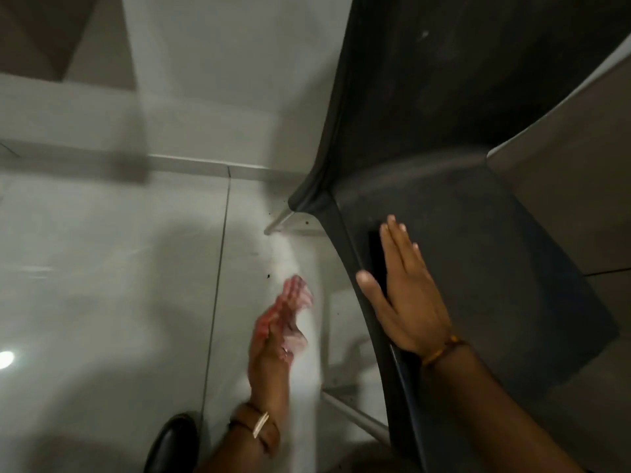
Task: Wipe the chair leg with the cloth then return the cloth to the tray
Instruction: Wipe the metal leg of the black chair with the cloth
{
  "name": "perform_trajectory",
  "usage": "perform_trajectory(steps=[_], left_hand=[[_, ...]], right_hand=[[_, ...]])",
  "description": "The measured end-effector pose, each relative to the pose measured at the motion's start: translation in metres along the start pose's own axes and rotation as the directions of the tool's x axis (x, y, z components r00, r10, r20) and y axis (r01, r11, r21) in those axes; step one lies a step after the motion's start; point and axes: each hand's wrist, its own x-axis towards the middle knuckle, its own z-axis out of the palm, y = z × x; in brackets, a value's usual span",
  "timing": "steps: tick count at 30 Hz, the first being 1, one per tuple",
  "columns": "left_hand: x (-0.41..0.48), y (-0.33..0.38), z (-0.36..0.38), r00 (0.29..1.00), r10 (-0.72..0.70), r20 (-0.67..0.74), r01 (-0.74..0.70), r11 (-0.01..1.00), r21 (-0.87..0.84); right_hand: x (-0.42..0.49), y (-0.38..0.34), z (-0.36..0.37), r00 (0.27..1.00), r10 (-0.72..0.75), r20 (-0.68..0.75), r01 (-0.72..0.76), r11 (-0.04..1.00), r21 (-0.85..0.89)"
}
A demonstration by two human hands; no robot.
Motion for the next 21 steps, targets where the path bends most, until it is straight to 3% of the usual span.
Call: perform_trajectory(steps=[1, 3, 5, 10, 14, 21], left_hand=[[0.022, 0.018, -0.001, 0.996, 0.088, 0.016, -0.087, 0.994, -0.072], [0.065, 0.062, 0.007, 0.957, 0.262, 0.122, -0.259, 0.965, -0.039], [0.097, 0.084, 0.019, 0.925, 0.354, 0.140, -0.354, 0.935, -0.023], [0.155, 0.092, 0.042, 0.869, 0.430, 0.245, -0.460, 0.884, 0.080], [0.171, 0.071, 0.062, 0.807, 0.444, 0.389, -0.542, 0.818, 0.193], [0.229, 0.032, 0.053, 0.712, 0.542, 0.447, -0.691, 0.655, 0.306]], right_hand=[[0.025, -0.007, 0.001, 0.999, 0.043, -0.023, -0.043, 0.999, 0.023], [0.069, -0.023, 0.004, 0.988, 0.152, -0.037, -0.148, 0.986, 0.078], [0.097, -0.036, 0.012, 0.975, 0.220, -0.019, -0.218, 0.973, 0.075], [0.106, -0.042, 0.035, 0.970, 0.218, -0.108, -0.232, 0.963, -0.136], [0.107, -0.042, 0.035, 0.971, 0.216, -0.101, -0.230, 0.960, -0.163], [0.105, -0.043, 0.032, 0.975, 0.186, -0.119, -0.200, 0.972, -0.125]])
